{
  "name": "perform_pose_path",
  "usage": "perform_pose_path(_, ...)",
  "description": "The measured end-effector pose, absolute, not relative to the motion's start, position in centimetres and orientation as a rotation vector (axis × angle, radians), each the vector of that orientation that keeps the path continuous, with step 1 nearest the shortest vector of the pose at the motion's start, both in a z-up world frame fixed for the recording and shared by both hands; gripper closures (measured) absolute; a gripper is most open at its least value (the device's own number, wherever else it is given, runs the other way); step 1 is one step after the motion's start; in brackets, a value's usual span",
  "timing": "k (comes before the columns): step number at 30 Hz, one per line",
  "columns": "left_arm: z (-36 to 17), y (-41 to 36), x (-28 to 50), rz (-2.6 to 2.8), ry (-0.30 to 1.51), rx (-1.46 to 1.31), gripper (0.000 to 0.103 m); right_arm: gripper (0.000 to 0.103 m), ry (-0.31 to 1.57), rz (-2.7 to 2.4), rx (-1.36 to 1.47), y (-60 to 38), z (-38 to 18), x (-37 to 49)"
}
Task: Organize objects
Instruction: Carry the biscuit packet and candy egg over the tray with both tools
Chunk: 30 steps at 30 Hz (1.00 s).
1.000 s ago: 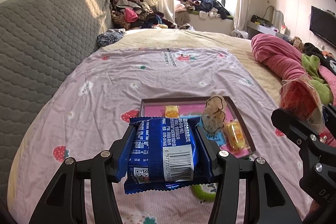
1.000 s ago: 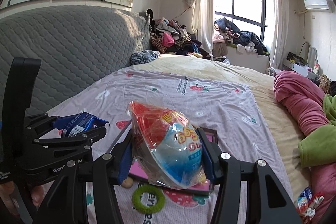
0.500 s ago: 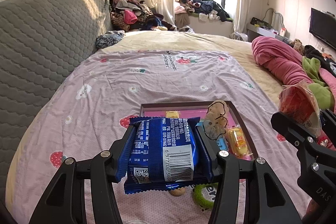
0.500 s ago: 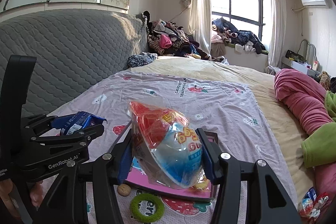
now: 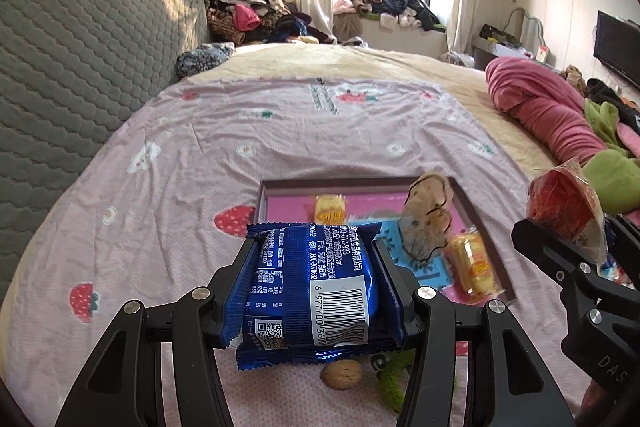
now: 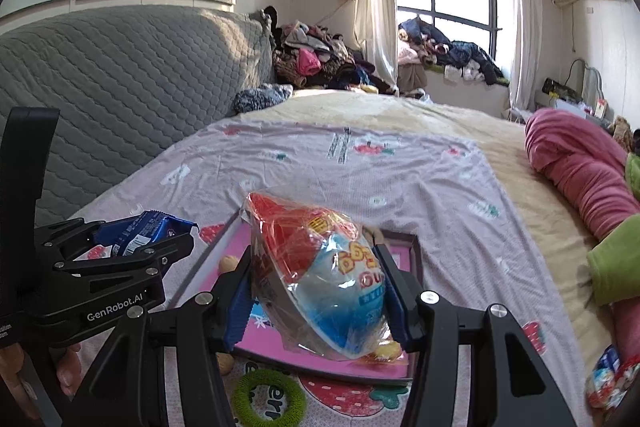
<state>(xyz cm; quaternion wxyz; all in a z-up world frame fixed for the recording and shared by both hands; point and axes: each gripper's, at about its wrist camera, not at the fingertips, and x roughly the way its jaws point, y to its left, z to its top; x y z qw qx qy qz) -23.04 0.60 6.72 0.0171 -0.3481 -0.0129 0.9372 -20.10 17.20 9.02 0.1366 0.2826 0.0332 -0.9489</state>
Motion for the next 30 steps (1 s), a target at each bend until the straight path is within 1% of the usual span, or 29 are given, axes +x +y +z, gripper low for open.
perform_pose_path(5,4.1,0.2,-23.8,2.915,-0.02,-1.107,0.046,0.047,0.039,-2.725,0.869,17.4,5.8,-21.3)
perform_pose_path(10,1.2,-0.5,-25.7,2.901,-0.027,-1.163,0.046,0.047,0.05,-2.716,0.932,17.5,2.5,-23.2)
perform_pose_path(15,-0.3,-0.9,-26.9,2.873,-0.035,-1.198,0.046,0.047,0.08,-2.71,0.993,17.6,0.2,-24.5)
perform_pose_path(30,-2.0,-0.7,-27.5,2.863,-0.01,-1.269,0.046,0.047,0.11,-2.685,1.044,17.2,-1.6,-25.3)
